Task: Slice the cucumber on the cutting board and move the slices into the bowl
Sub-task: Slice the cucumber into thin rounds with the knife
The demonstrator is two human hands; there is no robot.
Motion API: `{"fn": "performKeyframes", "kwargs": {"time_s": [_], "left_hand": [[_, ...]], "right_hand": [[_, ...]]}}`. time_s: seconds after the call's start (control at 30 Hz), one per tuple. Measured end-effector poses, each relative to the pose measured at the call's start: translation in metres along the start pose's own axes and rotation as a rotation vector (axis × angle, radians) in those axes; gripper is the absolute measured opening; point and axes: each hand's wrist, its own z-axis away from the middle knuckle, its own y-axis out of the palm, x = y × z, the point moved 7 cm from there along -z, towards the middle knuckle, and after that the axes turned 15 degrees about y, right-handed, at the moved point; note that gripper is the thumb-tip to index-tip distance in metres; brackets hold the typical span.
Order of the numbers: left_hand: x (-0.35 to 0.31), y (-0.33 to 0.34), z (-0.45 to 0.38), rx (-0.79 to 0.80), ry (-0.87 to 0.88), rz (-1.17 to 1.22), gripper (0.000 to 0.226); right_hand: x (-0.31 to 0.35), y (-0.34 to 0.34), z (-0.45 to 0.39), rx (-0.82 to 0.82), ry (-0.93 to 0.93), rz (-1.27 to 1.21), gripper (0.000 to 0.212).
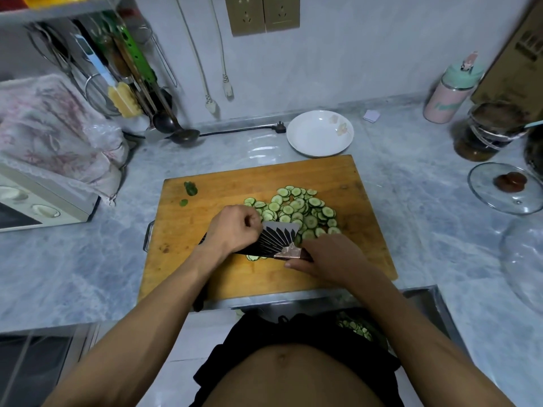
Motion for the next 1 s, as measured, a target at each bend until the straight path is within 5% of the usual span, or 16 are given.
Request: {"fn": "performKeyframes", "kwargs": {"time_s": [0.2, 0.5, 0.63, 0.8, 0.9, 1.0], "left_hand": [[0.006, 0.017, -0.006, 0.161, -0.025, 0.162, 0.051], [-0.011, -0.045, 0.047, -0.521, -0.009, 0.250, 0.036], [0.002, -0.049, 0.092, -0.704, -0.119, 0.244, 0.032], [0.051, -0.012, 0.135, -0.555, -0.458, 0.064, 0.025], [0.073, 0.013, 0.158, -0.395, -0.713, -0.007, 0.051], [0.072, 0.022, 0.156, -0.435, -0.692, 0.019, 0.049]], "right_hand": [[-0.004, -0.003, 0.006, -0.019, 0.001, 0.013, 0.054], [-0.025, 0.018, 0.002, 0.061, 0.167, -0.318, 0.063], [-0.016, 0.018, 0.000, 0.086, 0.183, -0.472, 0.061], [0.008, 0.019, -0.005, 0.115, 0.144, -0.603, 0.059], [0.023, 0.027, -0.005, 0.168, 0.131, -0.717, 0.076], [0.039, 0.027, -0.004, 0.210, 0.102, -0.717, 0.085]]}}
